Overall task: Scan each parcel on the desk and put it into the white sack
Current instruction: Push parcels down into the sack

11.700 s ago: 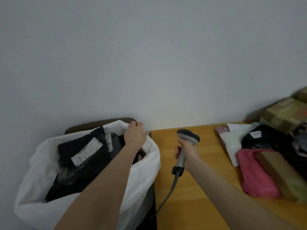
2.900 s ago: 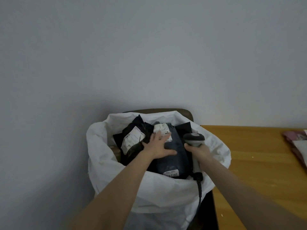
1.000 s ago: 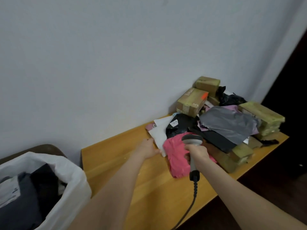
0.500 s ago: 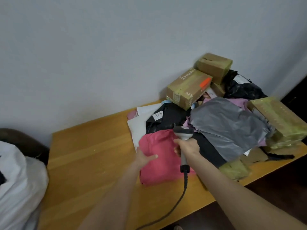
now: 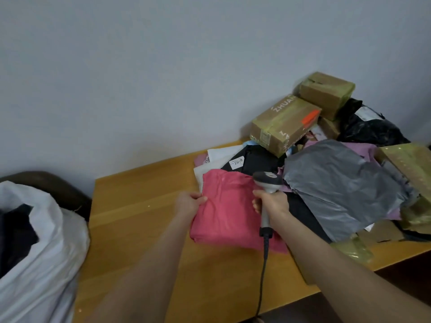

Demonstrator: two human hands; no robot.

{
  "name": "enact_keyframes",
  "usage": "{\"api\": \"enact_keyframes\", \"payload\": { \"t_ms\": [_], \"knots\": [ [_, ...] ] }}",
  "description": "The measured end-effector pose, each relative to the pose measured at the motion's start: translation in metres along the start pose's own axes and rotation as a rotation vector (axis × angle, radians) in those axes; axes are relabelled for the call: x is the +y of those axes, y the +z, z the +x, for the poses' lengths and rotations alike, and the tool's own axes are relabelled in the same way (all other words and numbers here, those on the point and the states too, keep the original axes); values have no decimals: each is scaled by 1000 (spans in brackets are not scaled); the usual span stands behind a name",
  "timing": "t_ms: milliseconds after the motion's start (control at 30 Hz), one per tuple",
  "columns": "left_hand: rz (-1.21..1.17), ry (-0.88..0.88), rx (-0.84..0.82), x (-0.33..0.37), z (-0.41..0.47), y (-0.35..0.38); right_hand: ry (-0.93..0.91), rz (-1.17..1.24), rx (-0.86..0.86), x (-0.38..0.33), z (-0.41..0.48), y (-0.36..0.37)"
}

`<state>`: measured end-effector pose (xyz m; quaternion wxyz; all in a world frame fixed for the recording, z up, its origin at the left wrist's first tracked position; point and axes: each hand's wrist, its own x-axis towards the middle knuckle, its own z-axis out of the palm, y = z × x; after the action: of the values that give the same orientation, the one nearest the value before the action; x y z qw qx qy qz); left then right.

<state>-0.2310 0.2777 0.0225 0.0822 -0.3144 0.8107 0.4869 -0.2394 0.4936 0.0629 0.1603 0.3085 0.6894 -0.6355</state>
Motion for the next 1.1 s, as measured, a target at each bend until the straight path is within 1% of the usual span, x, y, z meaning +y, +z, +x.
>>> {"api": "enact_keyframes", "payload": {
  "t_ms": [100,233,367,433,500,567,633,733,833,933,1000,1100],
  "knots": [
    [11,131,67,29,-4,-39,-51,65,-7,-21,-9,11],
    [-149,237,132,57,-4,-99,-95,219,-23,-49,-26,30],
    [-189,392,237,72,-10,-142,-138,289,-43,-66,-39,47],
    [-195,404,238,66,-15,-149,-153,283,-46,-66,-42,57],
    [-145,387,262,50,-14,-145,-150,254,-21,-60,-43,66],
    [-21,338,269,26,-9,-138,-129,209,-20,-51,-42,75],
    [89,237,233,0,-5,-127,-95,173,-61,-39,-39,83],
    [80,113,216,-34,0,-118,-58,121,-98,-20,-36,96],
    [123,-17,205,-51,4,-119,-21,67,-104,-4,-32,108],
    [83,-56,175,-61,0,-125,11,30,-122,9,-28,119],
    [64,-115,115,-75,6,-130,20,15,-142,15,-28,125],
    [162,-283,-48,-95,24,-134,43,6,-174,23,-27,135]
  ]
}}
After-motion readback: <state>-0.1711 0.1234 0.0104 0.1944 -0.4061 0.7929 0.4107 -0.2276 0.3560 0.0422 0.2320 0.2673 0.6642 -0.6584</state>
